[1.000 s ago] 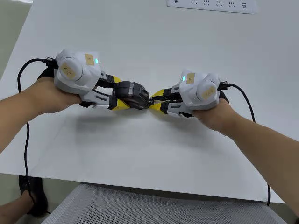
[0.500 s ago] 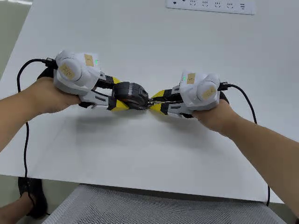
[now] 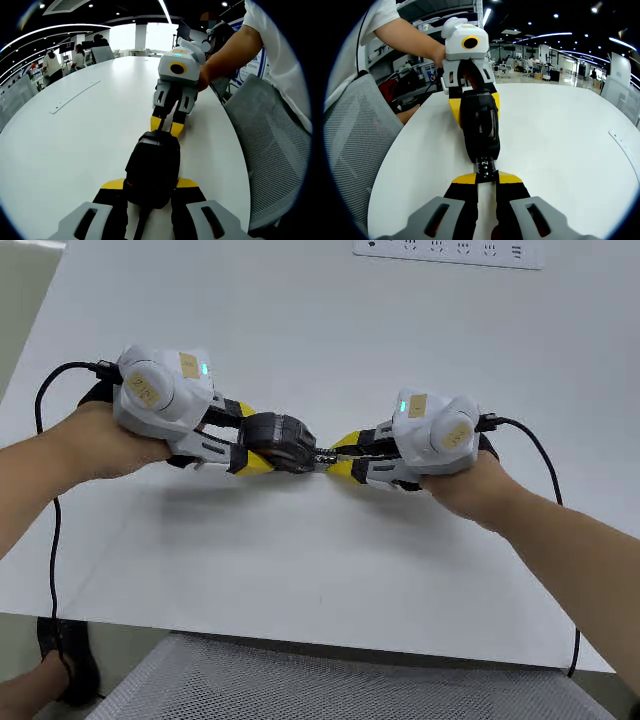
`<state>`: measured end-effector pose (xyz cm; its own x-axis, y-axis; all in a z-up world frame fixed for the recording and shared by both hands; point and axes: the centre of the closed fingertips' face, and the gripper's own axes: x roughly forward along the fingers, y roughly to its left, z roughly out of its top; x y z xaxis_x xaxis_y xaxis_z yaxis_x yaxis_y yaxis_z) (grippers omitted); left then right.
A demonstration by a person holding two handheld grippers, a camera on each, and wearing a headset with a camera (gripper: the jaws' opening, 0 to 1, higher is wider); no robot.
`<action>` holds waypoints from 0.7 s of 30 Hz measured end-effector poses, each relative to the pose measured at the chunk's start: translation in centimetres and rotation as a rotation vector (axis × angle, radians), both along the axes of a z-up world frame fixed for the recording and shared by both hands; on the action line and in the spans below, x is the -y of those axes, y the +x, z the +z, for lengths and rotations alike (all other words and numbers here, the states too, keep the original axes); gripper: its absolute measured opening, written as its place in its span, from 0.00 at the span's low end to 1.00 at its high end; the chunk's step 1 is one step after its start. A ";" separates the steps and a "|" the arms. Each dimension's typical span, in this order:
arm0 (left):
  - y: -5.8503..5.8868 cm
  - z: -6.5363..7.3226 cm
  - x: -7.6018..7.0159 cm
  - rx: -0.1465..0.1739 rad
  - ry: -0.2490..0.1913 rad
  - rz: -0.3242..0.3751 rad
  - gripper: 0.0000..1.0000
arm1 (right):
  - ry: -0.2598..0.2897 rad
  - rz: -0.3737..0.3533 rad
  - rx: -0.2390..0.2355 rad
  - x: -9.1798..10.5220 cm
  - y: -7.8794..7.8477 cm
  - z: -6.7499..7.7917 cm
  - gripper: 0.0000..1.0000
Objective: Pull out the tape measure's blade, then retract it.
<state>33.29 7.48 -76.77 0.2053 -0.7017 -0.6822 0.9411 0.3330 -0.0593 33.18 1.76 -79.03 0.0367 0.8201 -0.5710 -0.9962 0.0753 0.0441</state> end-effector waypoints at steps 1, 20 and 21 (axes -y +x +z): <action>0.0 0.0 0.0 0.000 0.000 0.000 0.30 | 0.000 0.000 0.000 0.0 0.0 0.0 0.08; 0.0 0.1 0.0 -0.001 0.005 -0.001 0.30 | -0.021 -0.021 0.007 3.3 0.2 0.5 0.08; 0.0 0.1 0.0 0.000 0.005 -0.002 0.30 | -0.021 -0.023 0.007 3.5 0.2 0.6 0.08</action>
